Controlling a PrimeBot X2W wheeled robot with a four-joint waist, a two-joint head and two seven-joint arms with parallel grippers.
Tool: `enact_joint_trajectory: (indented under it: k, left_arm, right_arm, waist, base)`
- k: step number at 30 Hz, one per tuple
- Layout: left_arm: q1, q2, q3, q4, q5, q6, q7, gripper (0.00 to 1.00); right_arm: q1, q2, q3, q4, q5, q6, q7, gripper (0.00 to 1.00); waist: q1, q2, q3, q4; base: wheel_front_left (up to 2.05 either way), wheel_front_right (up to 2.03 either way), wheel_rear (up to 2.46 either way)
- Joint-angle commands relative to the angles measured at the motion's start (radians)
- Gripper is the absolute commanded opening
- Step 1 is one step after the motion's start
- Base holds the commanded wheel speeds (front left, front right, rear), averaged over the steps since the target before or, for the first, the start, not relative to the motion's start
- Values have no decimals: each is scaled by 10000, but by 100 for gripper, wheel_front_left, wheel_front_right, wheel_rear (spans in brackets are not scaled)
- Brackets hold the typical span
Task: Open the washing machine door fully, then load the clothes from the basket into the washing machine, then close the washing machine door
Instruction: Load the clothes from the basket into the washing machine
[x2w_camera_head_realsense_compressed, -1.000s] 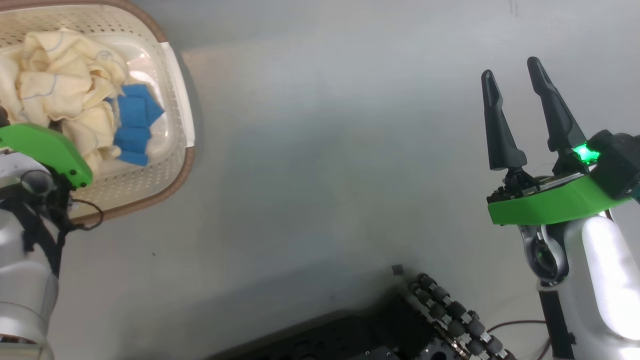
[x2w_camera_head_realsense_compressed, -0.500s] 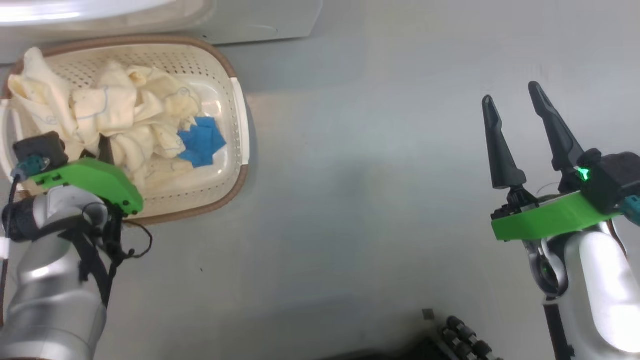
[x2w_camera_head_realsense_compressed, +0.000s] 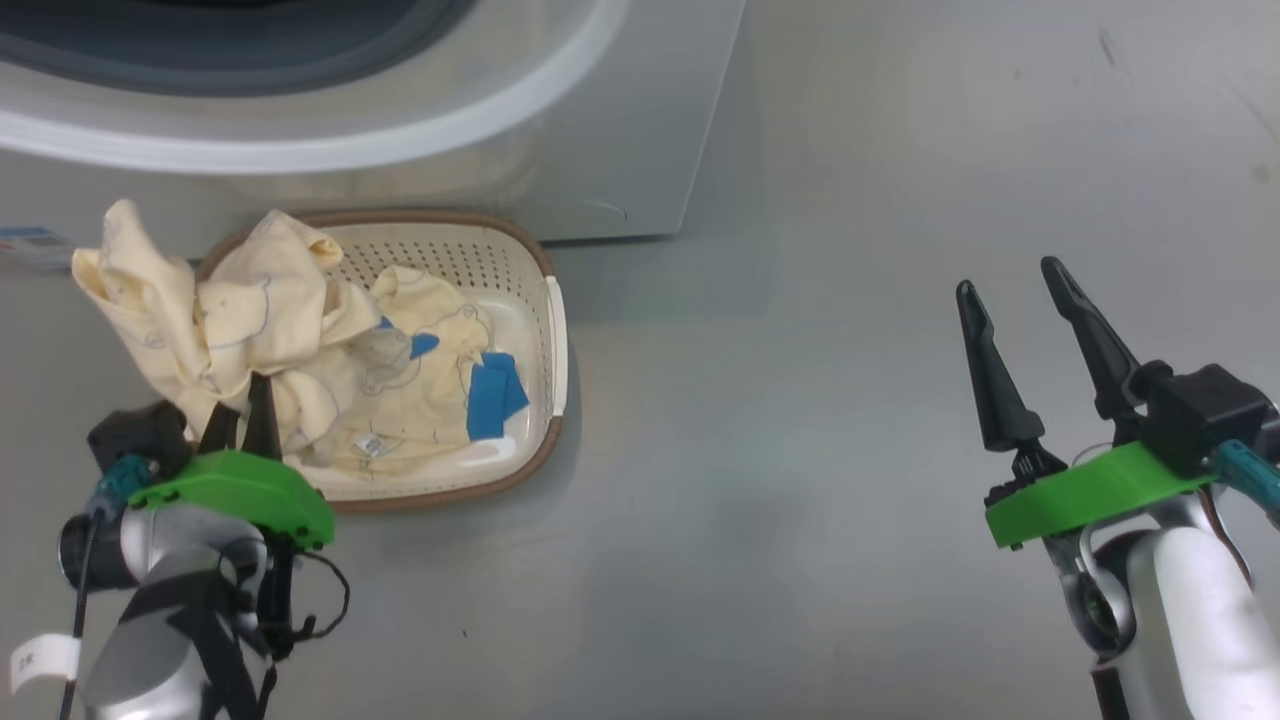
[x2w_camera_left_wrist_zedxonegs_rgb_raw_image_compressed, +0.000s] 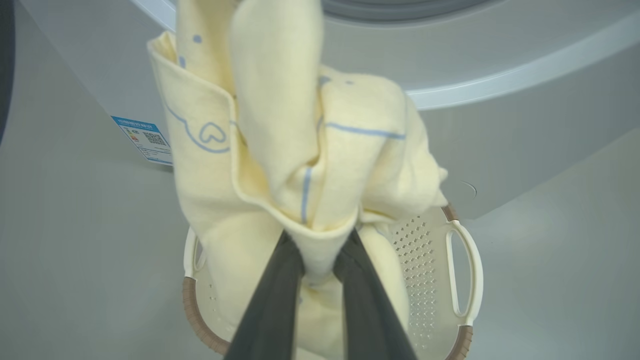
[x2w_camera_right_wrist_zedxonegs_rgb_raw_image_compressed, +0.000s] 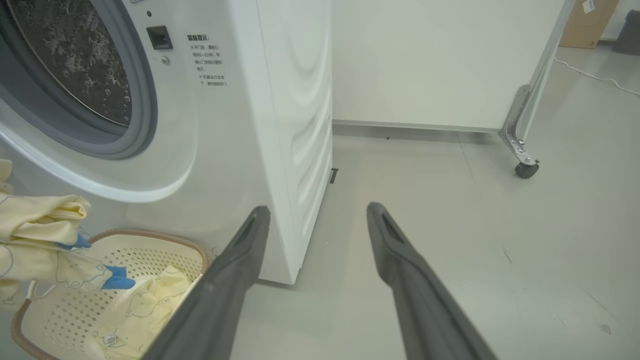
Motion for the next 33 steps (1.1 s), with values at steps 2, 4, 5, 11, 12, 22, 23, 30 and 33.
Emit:
enact_joint_trajectory:
  k: [2, 4, 5, 11, 12, 22, 23, 30, 33]
  left_arm:
    - [445, 388, 458, -854, 203, 180, -141, 0]
    - [934, 397, 518, -1536, 375, 298, -142, 0]
    - [1179, 402, 531, -1839, 461, 378, -142, 0]
    - [2459, 444, 468, -3256, 695, 714, -103, 0]
    - [2628, 461, 454, -3455, 704, 774, -34, 0]
    - [4102, 580, 414, -5280, 689, 1385, 702, 0]
    - [4219, 603, 414, -5429, 683, 1425, 770, 0]
    - [4698, 717, 403, -6141, 668, 1637, 1114, 0]
    - [4799, 745, 390, -6355, 654, 1712, 1248, 0]
  right_arm:
    - [206, -97, 130, -239, -56, 2, 44, 100]
    - [338, -97, 82, -221, -40, 2, 100, 100]
    - [409, -97, 55, -223, -38, 2, 129, 100]
    - [857, -97, -74, -339, -31, 2, 408, 100]
    - [930, -97, -90, -373, -29, 2, 449, 100]
    - [1579, -97, -230, -640, 118, 2, 752, 100]
    - [1625, -97, -236, -670, 122, 2, 776, 100]
    - [1790, -97, -254, -832, 195, 2, 857, 100]
    - [1831, -97, -265, -848, 228, 2, 859, 100]
  waist:
    - [1, -1, -793, 119]
    - [1, -1, -1128, 127]
    - [1, -1, -1294, 135]
    - [1, -1, -2188, 182]
    - [1, -1, -2292, 195]
    - [1, -1, -3161, 383]
    - [1, -1, -3205, 387]
    - [1, -1, -3336, 386]
    - [1, -1, -3345, 393]
  base:
    - [0, 0, 0]
    - [0, 0, 0]
    - [0, 0, 0]
    - [0, 0, 0]
    - [0, 0, 0]
    - [0, 0, 0]
    - [0, 0, 0]
    - [0, 0, 0]
    - [0, 0, 0]
